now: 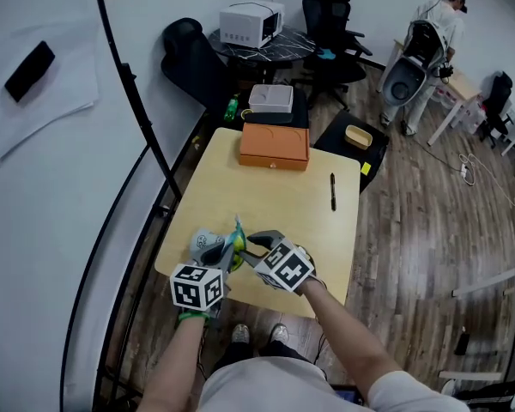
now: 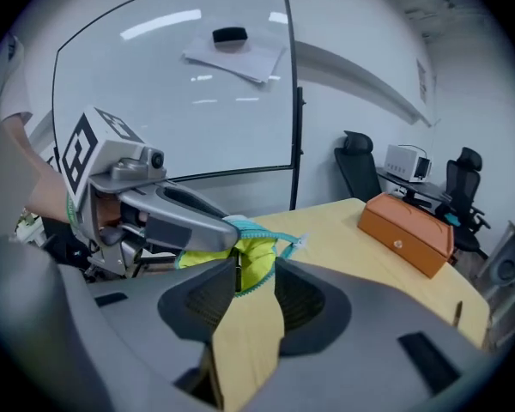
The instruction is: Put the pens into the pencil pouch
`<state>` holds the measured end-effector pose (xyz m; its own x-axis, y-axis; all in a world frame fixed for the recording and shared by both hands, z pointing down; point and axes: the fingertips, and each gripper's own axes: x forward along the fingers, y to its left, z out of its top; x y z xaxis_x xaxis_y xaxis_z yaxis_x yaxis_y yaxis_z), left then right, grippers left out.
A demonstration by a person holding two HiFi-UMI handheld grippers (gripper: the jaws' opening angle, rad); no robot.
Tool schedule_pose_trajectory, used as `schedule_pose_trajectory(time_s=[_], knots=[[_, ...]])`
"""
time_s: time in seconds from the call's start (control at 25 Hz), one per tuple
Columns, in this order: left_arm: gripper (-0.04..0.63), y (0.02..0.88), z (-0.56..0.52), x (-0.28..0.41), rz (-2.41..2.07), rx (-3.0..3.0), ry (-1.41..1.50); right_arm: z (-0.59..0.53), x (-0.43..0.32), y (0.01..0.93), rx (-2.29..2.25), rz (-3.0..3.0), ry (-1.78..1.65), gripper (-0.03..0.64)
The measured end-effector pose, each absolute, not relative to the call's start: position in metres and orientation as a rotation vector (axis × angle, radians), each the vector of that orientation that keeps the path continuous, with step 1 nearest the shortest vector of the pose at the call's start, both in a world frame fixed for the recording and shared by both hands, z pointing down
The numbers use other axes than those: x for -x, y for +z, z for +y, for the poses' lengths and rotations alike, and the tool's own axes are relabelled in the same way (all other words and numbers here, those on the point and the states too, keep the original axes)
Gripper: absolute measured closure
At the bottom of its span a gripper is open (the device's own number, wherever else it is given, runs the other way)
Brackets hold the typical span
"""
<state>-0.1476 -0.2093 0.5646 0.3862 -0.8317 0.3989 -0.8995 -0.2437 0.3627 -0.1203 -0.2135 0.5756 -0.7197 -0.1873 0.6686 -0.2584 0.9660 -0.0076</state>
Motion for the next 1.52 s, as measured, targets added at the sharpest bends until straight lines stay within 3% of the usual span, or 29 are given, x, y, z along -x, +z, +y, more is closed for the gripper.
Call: schedule_pose_trajectory(time_s=[0.8,1.52], knots=[[0.557,0.552,-0.255,0.133,-1.481,-2.157,0.128,-0.299,-0.101,0.498,-1.127,-2.404,0.193,0.469],[0.557,0.56,-0.289,0.116,-1.517,-2.136,0.217,-0.403,-0.139,0.597,-1.256,-2.235,0.401,0.469]])
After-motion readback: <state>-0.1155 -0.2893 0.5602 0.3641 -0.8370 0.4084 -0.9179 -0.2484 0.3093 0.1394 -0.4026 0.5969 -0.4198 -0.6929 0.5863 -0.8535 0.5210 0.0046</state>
